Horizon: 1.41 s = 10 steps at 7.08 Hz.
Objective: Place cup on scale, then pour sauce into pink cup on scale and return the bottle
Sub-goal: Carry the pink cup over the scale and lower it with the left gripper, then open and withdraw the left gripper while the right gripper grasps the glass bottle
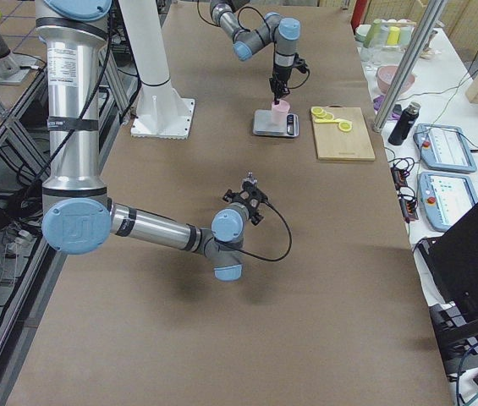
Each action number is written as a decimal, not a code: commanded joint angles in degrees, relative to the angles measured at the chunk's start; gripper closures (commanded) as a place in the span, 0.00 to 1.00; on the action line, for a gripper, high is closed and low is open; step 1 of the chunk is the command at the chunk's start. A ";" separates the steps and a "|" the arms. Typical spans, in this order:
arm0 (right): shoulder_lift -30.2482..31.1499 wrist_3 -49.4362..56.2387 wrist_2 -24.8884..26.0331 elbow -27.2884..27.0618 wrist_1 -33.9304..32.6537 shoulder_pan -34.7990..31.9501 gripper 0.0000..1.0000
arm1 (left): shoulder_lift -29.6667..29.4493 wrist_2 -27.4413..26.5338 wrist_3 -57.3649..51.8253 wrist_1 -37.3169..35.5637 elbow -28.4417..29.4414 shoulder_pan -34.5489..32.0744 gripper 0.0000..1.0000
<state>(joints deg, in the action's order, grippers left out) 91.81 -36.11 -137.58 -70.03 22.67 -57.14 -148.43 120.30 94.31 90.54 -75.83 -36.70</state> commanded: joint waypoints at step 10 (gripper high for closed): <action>-0.49 4.12 15.66 6.04 14.76 10.81 0.00 | 4.43 -0.60 -0.79 1.83 -6.13 0.24 0.23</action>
<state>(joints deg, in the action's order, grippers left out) 91.32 -32.74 -123.55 -64.55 35.53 -47.43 -146.71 119.51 93.62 92.47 -78.15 -35.93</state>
